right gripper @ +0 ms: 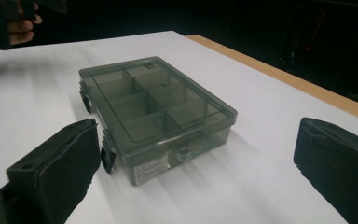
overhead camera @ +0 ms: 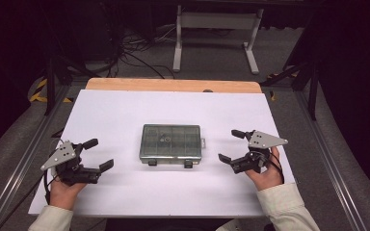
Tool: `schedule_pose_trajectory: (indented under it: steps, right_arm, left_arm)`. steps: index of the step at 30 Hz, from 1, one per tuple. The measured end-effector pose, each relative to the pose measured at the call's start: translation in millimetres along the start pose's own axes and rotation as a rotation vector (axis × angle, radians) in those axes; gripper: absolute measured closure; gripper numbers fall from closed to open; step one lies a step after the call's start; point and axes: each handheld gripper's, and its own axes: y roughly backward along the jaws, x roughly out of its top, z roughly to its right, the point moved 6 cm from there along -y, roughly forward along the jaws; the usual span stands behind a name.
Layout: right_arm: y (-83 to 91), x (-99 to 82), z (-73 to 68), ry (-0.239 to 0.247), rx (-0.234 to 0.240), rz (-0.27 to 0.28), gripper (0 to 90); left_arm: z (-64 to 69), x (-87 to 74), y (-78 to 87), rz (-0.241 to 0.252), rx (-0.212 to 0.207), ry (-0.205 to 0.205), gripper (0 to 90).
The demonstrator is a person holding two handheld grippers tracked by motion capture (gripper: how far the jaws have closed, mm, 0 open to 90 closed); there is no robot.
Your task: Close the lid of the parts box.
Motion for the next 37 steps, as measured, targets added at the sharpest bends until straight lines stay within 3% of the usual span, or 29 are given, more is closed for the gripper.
schedule_pose_trajectory:
  steps: [5, 9, 16, 19, 23, 26, 37]
  right_arm:
    - [2.7, -4.8, 3.4, -0.006, -0.014, 0.028, 1.0]
    - [3.7, -10.7, 6.1, -0.021, -0.018, 0.04, 1.0]
    - [0.8, -24.4, 10.8, -0.014, -0.039, 0.035, 1.1]
    - [2.5, -29.3, 16.1, -0.039, -0.062, 0.033, 1.0]
    - [5.8, -31.4, 20.4, -0.063, -0.083, 0.048, 0.7]
    - [4.3, -34.5, 21.9, -0.075, -0.079, 0.036, 0.7]
    - [2.0, -35.6, 21.8, -0.059, -0.079, 0.025, 0.7]
  left_arm:
    - [-3.6, -9.6, -2.5, 0.028, 0.005, -0.038, 2.9]
    - [-8.7, -17.4, -6.8, 0.053, -0.002, -0.012, 3.0]
    - [-16.6, -24.2, -13.2, 0.065, 0.027, -0.047, 3.6]
    - [-21.5, -27.9, -15.6, 0.06, 0.037, -0.027, 3.6]
    - [-25.6, -28.2, -15.1, 0.075, 0.048, -0.005, 3.6]
    - [-26.9, -28.0, -15.4, 0.077, 0.059, -0.015, 3.6]
    - [-28.7, -26.1, -13.5, 0.091, 0.065, -0.029, 3.6]
